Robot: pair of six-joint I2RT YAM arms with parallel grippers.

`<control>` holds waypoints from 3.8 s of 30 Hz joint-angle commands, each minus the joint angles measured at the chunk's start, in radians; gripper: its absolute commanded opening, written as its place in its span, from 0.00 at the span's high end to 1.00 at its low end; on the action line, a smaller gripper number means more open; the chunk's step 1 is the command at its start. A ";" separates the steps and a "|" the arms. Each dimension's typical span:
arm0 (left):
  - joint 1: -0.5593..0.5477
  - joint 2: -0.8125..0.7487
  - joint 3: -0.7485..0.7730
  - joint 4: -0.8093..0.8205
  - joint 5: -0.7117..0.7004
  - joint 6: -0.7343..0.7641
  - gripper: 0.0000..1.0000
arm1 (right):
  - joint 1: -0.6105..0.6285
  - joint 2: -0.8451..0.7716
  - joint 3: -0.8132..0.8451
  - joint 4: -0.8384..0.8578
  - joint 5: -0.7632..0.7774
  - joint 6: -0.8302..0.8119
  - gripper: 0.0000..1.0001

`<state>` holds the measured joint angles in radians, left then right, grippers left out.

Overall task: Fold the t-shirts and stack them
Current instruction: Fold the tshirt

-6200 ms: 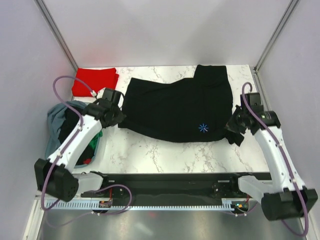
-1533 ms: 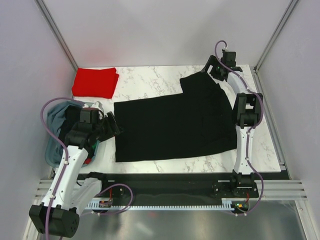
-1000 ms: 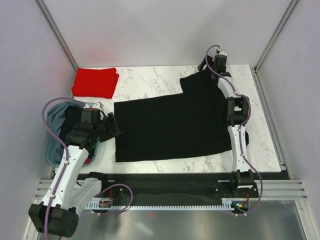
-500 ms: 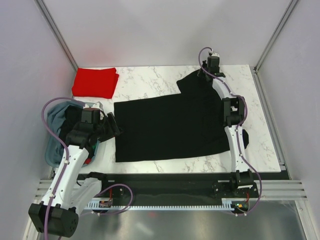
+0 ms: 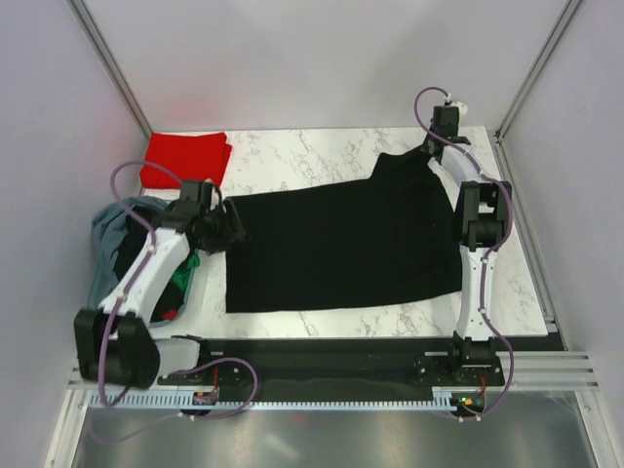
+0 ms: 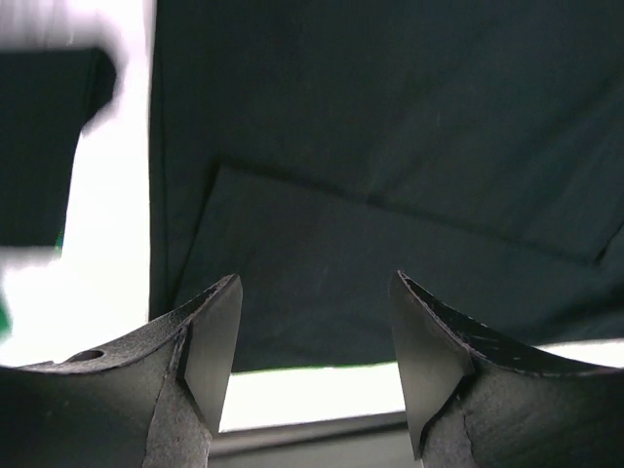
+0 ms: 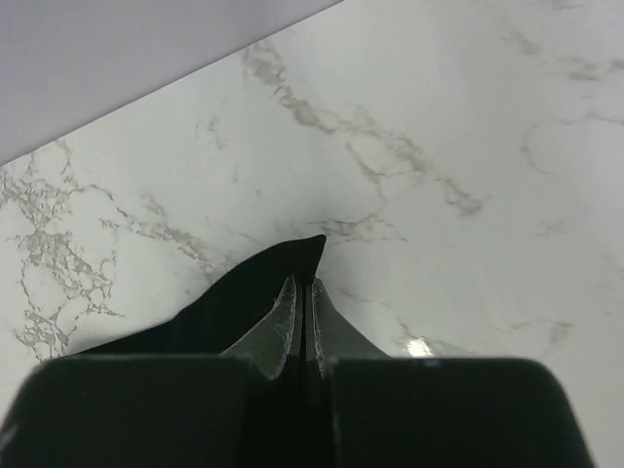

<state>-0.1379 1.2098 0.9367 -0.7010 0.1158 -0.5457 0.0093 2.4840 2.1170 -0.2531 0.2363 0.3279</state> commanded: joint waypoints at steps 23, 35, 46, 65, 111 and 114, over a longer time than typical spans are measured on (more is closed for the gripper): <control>0.109 1.148 1.124 -0.117 -0.197 0.032 0.39 | -0.005 -0.189 -0.235 0.114 -0.226 0.045 1.00; 0.089 1.174 1.093 -0.098 -0.169 0.004 0.47 | -0.005 -0.174 -0.255 0.120 -0.259 0.056 1.00; 0.087 1.203 1.131 -0.074 -0.168 -0.003 0.88 | 0.003 -0.192 -0.273 0.121 -0.282 0.059 1.00; 0.070 0.861 0.861 -0.058 -0.130 -0.049 0.98 | 0.027 -0.627 -0.592 0.118 -0.381 0.037 1.00; 0.069 0.425 0.235 0.107 -0.248 -0.022 0.98 | -0.103 -1.639 -1.411 -0.291 0.014 0.230 1.00; 0.069 0.424 0.235 0.107 -0.275 -0.008 0.98 | -0.120 -1.649 -1.424 -0.304 0.040 0.244 1.00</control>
<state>-0.0700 1.6684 1.1770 -0.6270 -0.1043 -0.5766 -0.0967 0.8604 0.7025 -0.5327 0.2188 0.5480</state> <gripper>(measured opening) 0.026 0.010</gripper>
